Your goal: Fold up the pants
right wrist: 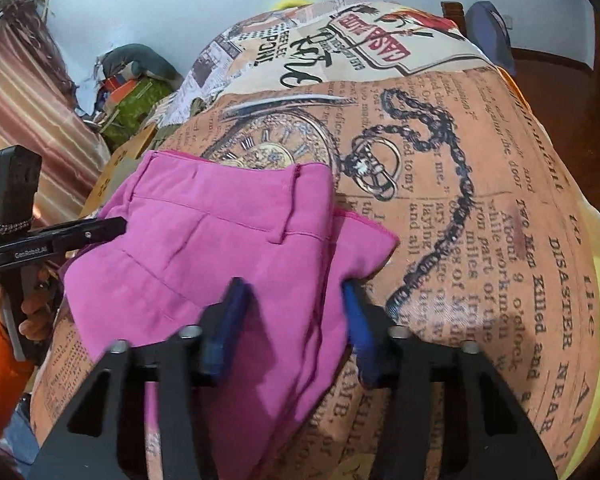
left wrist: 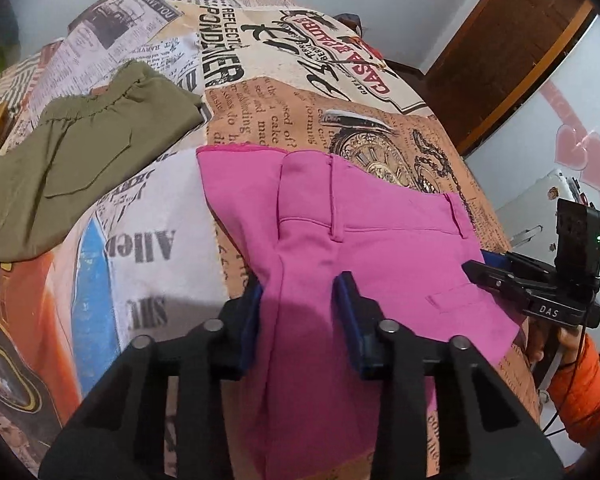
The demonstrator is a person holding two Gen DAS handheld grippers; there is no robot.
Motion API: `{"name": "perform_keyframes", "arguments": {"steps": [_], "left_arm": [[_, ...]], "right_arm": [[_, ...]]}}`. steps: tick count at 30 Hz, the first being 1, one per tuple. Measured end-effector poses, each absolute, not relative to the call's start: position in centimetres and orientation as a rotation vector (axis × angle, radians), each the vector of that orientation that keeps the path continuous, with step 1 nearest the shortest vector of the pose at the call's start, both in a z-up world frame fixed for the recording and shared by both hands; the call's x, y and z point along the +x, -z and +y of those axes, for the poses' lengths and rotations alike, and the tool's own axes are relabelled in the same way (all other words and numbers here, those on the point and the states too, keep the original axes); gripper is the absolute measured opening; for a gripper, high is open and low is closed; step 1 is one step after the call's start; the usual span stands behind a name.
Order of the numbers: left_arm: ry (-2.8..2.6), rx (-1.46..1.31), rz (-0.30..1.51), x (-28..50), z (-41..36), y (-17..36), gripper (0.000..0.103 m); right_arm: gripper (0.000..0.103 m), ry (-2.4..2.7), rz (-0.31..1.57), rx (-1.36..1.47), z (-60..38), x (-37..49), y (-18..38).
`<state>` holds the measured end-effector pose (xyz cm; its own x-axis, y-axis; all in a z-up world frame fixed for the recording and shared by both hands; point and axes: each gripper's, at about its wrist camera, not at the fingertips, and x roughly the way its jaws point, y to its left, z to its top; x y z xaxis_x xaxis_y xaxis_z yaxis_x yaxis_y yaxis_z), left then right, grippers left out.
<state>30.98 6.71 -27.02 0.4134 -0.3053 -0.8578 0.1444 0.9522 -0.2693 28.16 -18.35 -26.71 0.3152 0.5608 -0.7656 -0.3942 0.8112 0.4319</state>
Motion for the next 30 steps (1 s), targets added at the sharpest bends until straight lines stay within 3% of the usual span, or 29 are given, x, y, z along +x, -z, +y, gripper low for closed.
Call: {"name": "perform_keyframes", "arguments": {"steps": [7,20,30], "left_arm": [[0.231,0.001,1.045,29.9,4.6,25.4,0.018],[0.177,0.083,0.902,27.1,4.1,20.0,0.011],[0.079,0.055,0.772,25.7,8.9,14.0,0.011]], "right_arm": [[0.014,-0.603,1.015,0.134,-18.4,28.0,25.4],[0.012,-0.644,0.847,0.092,-17.0,27.5,19.0],[0.012,-0.722,0.714,0.045,-11.8,28.7,13.6]]}}
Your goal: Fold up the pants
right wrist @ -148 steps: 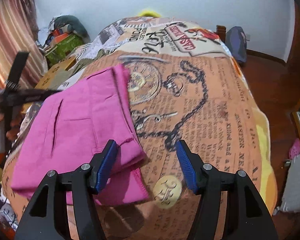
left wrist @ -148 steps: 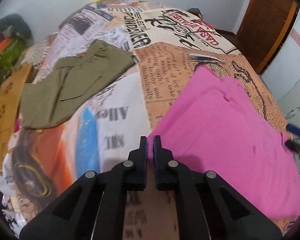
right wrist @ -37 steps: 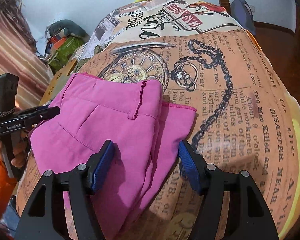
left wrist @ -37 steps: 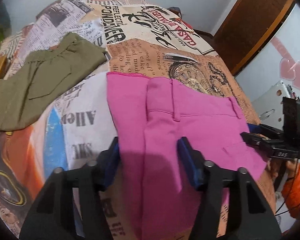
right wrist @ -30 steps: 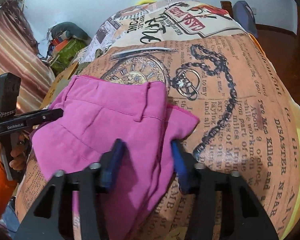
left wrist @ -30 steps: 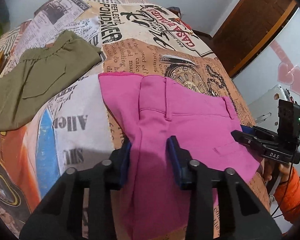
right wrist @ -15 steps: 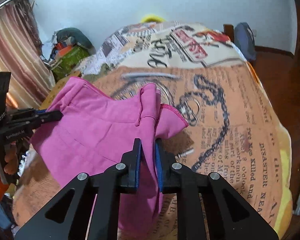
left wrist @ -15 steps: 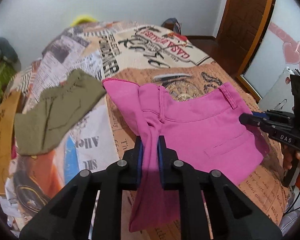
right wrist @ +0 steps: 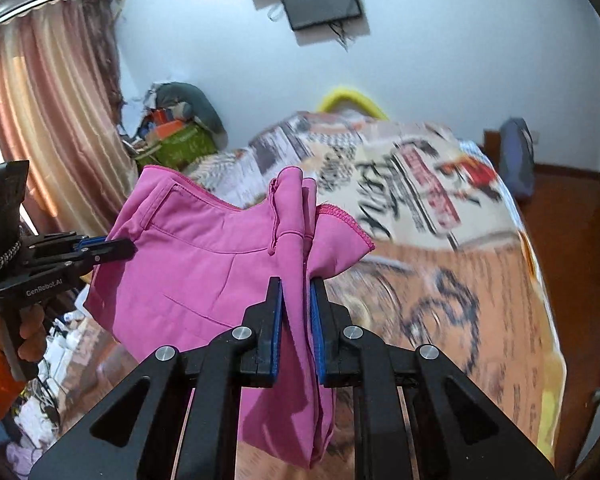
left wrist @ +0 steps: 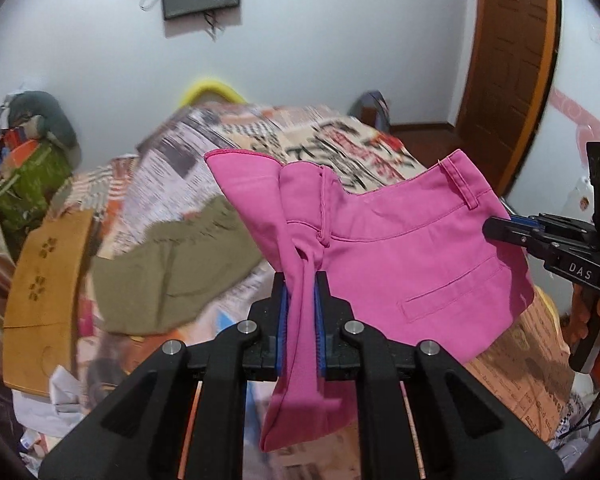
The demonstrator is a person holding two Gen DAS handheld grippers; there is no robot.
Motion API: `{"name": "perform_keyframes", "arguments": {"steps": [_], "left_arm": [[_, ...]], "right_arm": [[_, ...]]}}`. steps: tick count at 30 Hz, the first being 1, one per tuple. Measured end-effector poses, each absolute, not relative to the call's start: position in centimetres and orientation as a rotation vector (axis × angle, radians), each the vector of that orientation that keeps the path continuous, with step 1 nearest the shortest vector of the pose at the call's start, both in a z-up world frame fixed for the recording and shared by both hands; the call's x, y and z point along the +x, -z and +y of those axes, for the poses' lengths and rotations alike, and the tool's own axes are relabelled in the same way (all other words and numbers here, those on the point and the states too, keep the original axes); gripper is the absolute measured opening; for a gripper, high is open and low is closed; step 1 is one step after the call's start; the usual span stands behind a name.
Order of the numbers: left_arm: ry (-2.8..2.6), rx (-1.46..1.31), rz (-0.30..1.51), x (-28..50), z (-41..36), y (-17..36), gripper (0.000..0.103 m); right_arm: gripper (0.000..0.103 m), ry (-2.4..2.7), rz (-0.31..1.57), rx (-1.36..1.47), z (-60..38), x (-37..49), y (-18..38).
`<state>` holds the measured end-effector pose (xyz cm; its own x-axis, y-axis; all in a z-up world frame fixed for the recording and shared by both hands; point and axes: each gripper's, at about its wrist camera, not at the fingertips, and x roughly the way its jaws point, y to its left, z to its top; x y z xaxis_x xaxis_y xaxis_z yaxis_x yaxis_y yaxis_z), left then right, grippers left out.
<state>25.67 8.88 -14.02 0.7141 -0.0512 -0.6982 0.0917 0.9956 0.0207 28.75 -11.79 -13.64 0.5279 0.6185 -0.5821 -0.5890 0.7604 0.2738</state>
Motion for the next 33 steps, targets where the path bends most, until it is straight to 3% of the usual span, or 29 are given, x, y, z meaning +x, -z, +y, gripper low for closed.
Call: {"name": "perform_keyframes", "arguments": {"steps": [7,14,26,33], "left_arm": [[-0.017,0.010,0.726,26.9,14.6,11.6,0.011],[-0.108,-0.035,0.746,29.7,20.5,12.6,0.011],[-0.185,-0.114,0.847,36.5,30.0,20.6,0.011],[-0.196,-0.182,0.955,40.2,33.5,28.2,0.011]], "right_arm": [[0.012,-0.790,0.631,-0.007,-6.0,30.8,11.0],[0.012,-0.833,0.628,-0.077,0.9,33.8,11.9],[0.012,-0.860,0.769,-0.153,11.1,40.5,18.6],[0.012,-0.833,0.902,-0.298,15.1,43.7,23.8]]}}
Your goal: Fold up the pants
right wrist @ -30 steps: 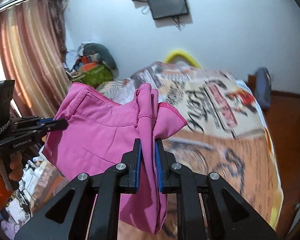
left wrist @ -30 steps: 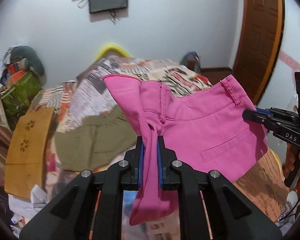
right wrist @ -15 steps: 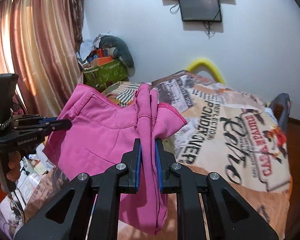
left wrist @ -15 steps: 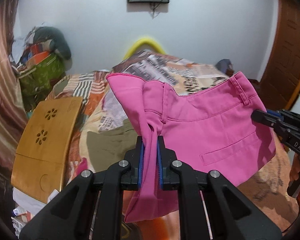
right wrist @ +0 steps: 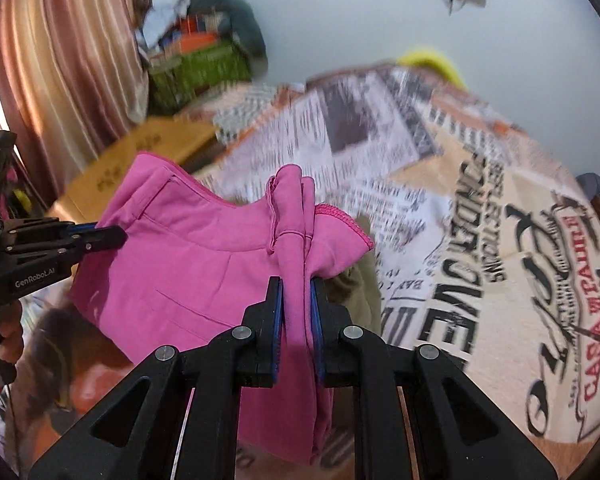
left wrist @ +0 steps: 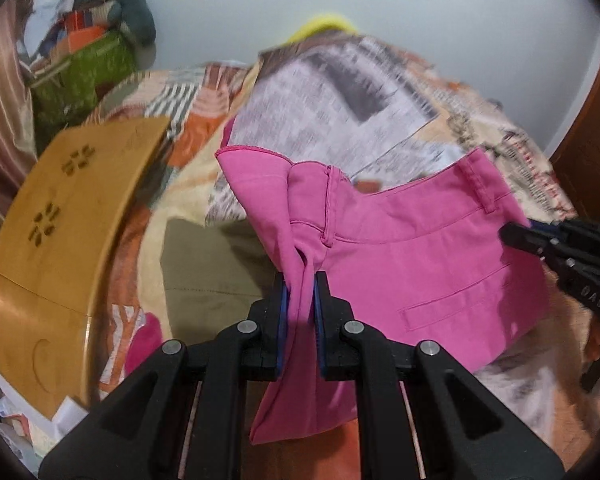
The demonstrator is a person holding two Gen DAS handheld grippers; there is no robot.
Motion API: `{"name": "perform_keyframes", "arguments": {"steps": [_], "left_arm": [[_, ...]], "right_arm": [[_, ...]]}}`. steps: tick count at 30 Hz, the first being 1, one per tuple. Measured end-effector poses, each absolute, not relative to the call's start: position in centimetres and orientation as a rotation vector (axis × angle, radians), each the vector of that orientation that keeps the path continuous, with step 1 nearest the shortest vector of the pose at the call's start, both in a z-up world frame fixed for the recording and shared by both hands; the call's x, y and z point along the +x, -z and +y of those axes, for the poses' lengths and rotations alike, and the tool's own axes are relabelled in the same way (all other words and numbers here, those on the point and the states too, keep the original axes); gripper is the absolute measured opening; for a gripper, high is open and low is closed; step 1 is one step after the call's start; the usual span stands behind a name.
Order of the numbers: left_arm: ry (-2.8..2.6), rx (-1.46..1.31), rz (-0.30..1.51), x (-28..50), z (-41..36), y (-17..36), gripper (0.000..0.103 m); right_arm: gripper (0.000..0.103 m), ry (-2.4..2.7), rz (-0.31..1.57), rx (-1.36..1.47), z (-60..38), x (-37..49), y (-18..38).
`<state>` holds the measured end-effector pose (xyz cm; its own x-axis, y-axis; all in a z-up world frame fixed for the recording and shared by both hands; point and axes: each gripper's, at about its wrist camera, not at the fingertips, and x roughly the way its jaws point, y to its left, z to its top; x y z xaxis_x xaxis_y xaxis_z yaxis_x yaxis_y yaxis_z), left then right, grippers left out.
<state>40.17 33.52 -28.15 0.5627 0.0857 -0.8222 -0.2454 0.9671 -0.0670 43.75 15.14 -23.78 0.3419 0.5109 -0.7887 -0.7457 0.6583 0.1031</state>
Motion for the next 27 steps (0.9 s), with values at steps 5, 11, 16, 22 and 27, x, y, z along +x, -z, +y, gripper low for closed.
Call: {"name": "perform_keyframes", "arguments": {"steps": [5,11,16,22,27], "left_arm": [[-0.209,-0.189,0.992,41.1,35.4,31.5,0.011],[-0.270,-0.080,0.987,40.0,35.3,31.2,0.012],[-0.280,-0.130,1.027,38.7,37.1,31.5,0.012],[-0.267,-0.154,0.981,36.6,36.4,28.0,0.012],[-0.239,-0.139,0.894,33.7,33.8,22.3,0.012]], "right_arm": [[0.012,-0.810,0.935,-0.362,16.2,44.1,25.4],[0.013,-0.753,0.901,-0.433,15.4,44.3,25.3],[0.017,-0.680,0.923,-0.428,13.0,45.5,25.1],[0.017,-0.700,0.890,-0.364,11.0,44.2,21.7],[0.023,-0.767,0.786,-0.290,9.5,40.6,16.1]]}}
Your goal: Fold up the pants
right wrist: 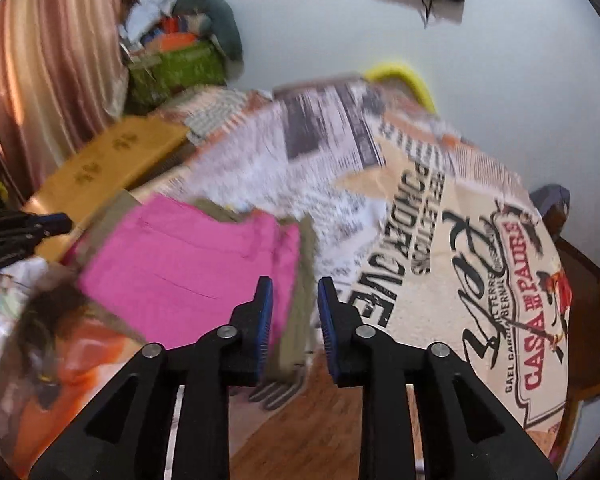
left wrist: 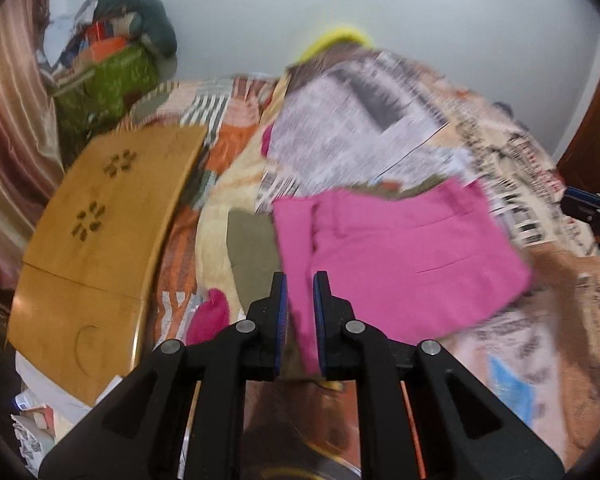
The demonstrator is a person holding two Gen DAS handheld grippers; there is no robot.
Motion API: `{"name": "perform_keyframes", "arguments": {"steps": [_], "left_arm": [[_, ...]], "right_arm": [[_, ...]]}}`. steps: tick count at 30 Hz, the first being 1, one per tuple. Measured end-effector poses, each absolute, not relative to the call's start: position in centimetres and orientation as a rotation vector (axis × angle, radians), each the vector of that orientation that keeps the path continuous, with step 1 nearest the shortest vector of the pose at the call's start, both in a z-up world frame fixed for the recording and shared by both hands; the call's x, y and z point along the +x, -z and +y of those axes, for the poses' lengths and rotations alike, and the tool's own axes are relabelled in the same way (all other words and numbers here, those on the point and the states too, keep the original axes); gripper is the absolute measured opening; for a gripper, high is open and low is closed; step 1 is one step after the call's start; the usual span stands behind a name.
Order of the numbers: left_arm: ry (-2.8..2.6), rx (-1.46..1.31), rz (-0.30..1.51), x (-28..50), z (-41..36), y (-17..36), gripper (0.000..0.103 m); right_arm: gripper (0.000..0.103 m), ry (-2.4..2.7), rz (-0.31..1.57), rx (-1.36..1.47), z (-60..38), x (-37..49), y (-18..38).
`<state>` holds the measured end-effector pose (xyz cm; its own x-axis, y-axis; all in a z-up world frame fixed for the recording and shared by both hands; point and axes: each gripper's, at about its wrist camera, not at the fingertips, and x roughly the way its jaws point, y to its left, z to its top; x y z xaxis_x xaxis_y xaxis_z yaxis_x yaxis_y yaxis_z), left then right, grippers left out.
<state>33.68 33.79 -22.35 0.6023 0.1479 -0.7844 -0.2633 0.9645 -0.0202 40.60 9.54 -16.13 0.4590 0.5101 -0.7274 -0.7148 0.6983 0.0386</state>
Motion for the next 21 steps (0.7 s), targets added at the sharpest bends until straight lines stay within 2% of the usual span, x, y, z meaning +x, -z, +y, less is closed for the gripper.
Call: {"name": "perform_keyframes", "arguments": {"steps": [12,21], "left_arm": [[-0.191,-0.071,0.577,21.1,24.6,5.7,0.012],[-0.181,-0.070,0.376,10.4,18.4,0.0,0.013]], "right_arm": [[0.023,-0.933,0.514,-0.079,4.4,29.0,3.3],[0.023,-0.985,0.303,-0.031,0.4,18.7,-1.1]]}}
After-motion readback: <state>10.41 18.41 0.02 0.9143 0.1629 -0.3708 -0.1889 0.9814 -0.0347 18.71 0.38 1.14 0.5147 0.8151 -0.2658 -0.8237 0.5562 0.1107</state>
